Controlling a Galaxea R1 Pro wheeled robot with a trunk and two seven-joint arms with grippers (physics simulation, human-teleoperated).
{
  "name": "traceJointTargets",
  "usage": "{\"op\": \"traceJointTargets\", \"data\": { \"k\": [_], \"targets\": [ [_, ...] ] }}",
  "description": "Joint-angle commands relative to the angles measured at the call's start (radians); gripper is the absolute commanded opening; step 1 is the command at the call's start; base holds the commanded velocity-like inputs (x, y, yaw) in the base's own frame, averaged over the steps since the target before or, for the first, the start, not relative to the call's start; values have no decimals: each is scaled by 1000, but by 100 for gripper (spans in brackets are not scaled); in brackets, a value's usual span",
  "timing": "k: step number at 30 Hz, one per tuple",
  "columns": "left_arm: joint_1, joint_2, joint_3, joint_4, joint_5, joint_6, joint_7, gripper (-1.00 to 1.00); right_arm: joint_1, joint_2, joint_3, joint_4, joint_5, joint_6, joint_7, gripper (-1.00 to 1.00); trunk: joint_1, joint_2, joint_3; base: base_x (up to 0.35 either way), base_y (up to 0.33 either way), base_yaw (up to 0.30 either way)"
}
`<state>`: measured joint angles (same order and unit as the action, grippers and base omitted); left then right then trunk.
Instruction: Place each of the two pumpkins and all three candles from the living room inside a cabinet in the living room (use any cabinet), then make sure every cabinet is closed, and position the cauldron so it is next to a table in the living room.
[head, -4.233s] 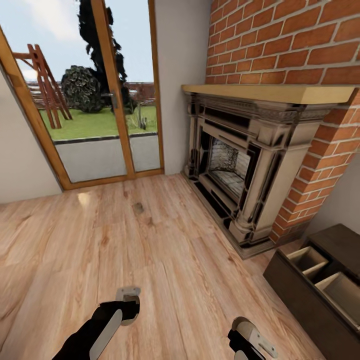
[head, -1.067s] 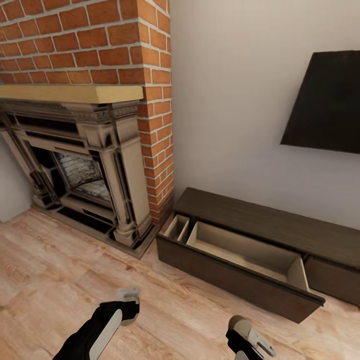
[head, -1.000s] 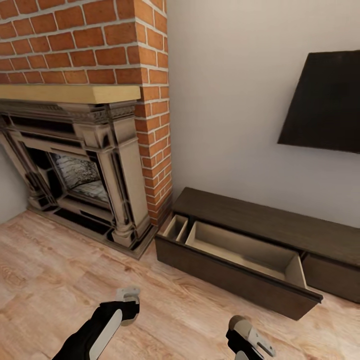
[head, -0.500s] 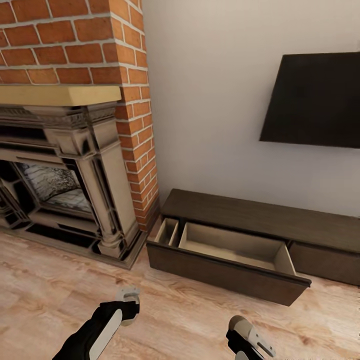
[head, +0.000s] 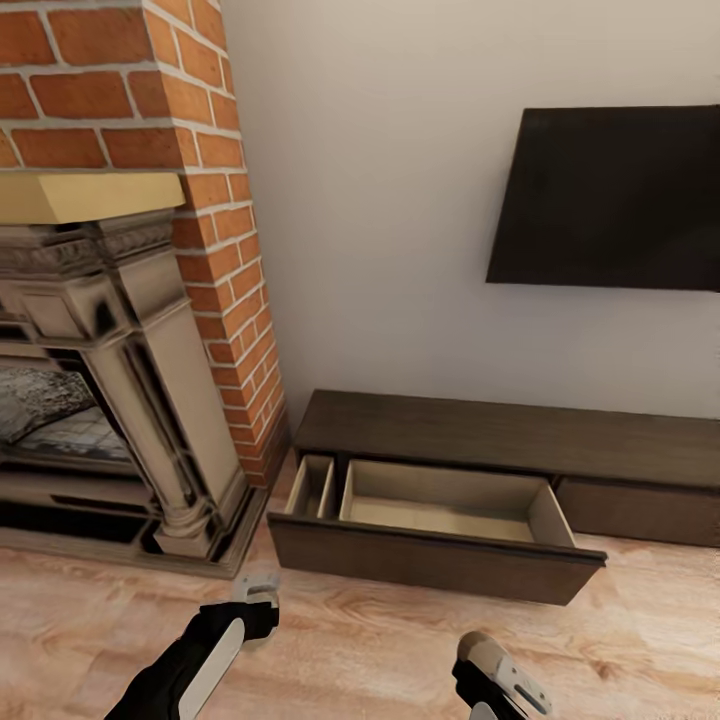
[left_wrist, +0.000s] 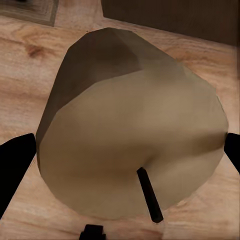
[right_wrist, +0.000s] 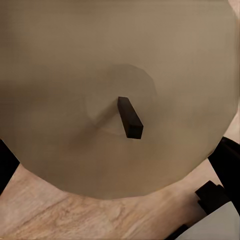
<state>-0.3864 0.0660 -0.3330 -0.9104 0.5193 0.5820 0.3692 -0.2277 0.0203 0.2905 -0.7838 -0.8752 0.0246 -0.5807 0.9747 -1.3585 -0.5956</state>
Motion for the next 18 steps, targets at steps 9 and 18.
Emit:
{"op": "traceJointTargets", "data": {
  "k": [9,18],
  "targets": [
    [-1,2,-4,-2,8,1,11,-100,-1,0,2,-2,-2,3,-7,-100,0,-1,-1,259,158,-270],
    [-1,2,-4,-2,8,1,11,-100,-1,0,2,-2,-2,1,-7,-100,0,-1,-1,249,14,-136]
  ]
}}
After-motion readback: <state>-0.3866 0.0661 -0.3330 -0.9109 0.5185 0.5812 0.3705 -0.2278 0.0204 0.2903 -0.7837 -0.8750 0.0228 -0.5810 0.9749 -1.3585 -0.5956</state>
